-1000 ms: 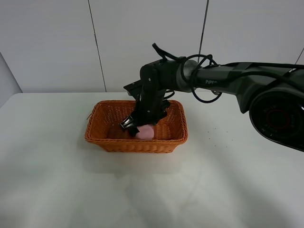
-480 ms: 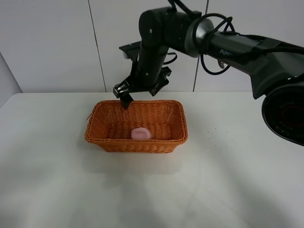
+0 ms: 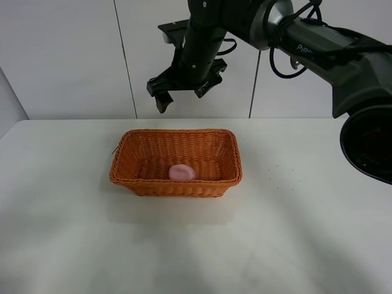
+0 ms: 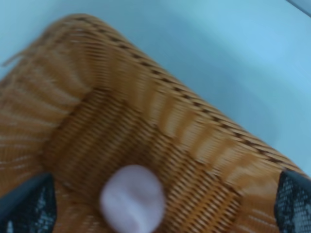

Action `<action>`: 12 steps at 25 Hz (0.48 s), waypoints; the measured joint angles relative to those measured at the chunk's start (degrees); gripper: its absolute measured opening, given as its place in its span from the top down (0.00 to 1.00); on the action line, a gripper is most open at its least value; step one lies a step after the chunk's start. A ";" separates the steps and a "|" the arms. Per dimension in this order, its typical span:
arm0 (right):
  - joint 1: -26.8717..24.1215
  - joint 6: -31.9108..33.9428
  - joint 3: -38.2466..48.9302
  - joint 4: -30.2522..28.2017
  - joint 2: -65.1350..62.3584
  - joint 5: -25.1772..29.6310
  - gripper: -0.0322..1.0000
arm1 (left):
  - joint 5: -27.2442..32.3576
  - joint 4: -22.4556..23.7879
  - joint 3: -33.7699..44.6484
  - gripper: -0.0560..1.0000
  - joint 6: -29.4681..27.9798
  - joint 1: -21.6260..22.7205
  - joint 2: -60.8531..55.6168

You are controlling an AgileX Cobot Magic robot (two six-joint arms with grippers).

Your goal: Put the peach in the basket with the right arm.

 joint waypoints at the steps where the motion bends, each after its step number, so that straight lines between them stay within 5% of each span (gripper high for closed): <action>1: -0.93 0.00 0.00 0.00 0.11 0.14 0.30 | 0.00 0.00 0.00 0.01 0.00 0.00 0.00; 12: -20.82 0.23 0.00 -0.35 0.13 0.08 0.30 | 0.00 0.00 0.00 0.01 0.00 0.00 0.00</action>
